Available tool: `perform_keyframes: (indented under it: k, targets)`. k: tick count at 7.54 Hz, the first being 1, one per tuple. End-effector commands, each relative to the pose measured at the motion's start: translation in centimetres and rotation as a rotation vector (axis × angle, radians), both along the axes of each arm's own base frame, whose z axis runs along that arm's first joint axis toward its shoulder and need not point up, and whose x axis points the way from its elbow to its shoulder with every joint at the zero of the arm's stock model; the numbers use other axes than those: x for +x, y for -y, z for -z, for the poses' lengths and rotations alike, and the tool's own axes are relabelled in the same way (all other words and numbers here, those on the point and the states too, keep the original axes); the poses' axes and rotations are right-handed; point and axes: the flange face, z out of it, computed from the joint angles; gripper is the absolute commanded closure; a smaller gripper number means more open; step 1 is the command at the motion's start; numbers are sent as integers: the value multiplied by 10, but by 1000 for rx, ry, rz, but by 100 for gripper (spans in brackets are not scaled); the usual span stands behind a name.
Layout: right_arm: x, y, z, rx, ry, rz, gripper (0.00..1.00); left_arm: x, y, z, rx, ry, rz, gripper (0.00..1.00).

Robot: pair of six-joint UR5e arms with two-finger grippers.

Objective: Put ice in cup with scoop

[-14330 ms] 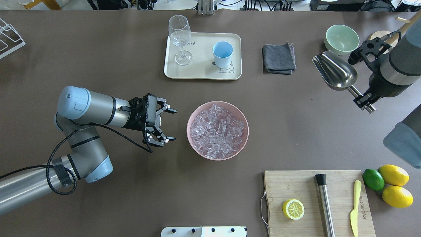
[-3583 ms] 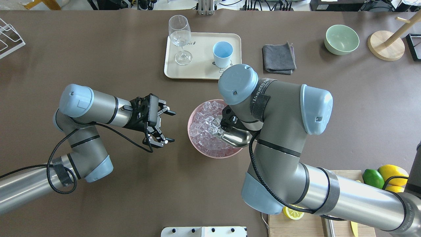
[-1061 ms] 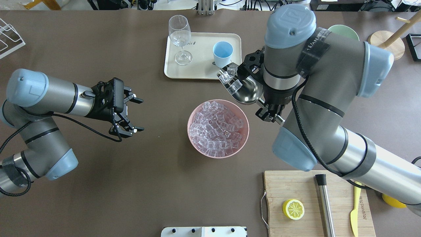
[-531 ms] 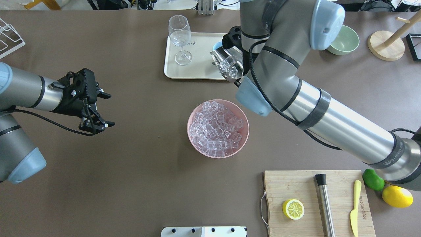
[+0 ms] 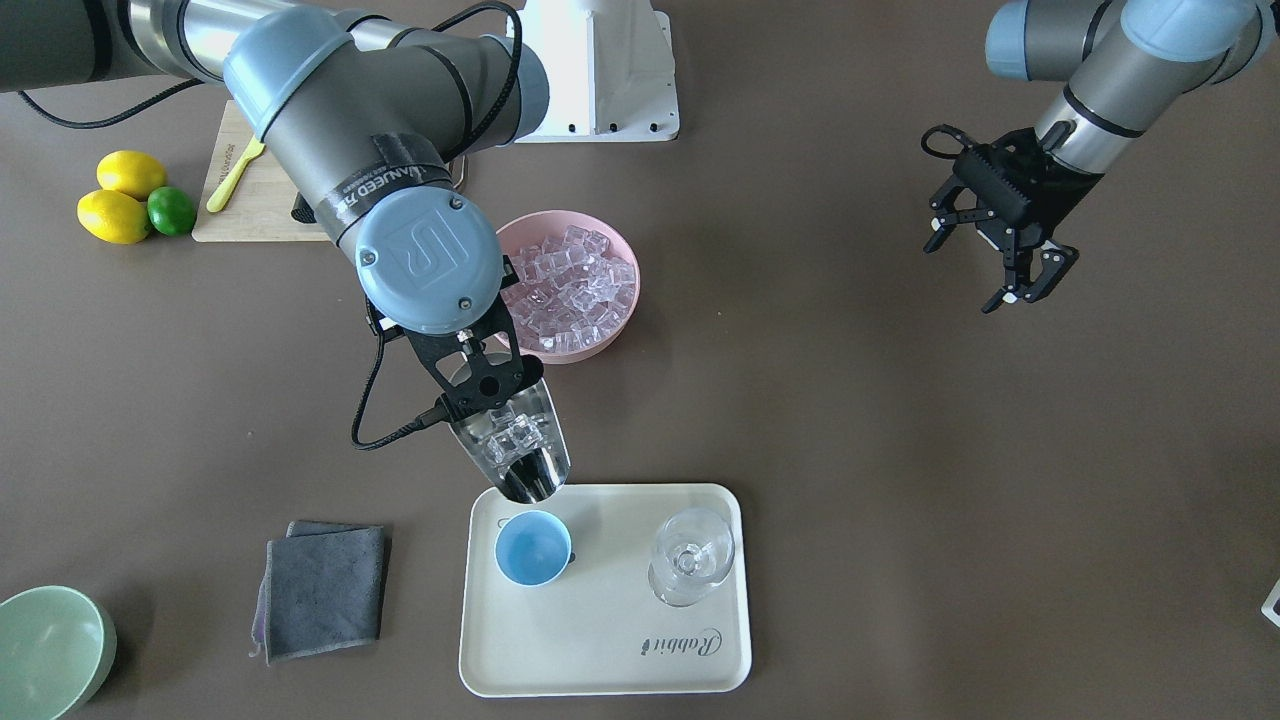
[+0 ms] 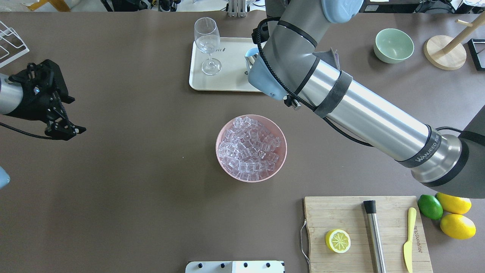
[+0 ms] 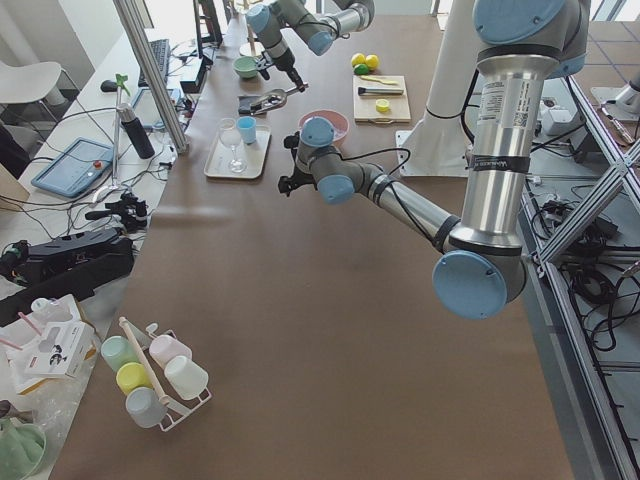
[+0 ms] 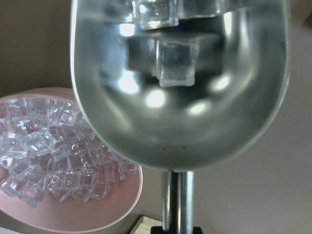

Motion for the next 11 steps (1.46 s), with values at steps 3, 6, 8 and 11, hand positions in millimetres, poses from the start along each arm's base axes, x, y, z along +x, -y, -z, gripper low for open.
perform_keyframes:
  k: [3, 6, 8, 11]
  targets:
    - [4, 46, 28, -151, -76, 39, 100, -103, 25, -63, -225, 214, 245, 2]
    - [2, 65, 3, -240, -101, 54, 100, -129, 24, -78, -304, 243, 345, 2]
    - [-4, 70, 5, -296, -123, 57, 100, -152, 14, -93, -567, 158, 472, 2]
    - [-6, 60, 25, -341, -146, 61, 100, -175, 14, -106, -702, 123, 523, 2]
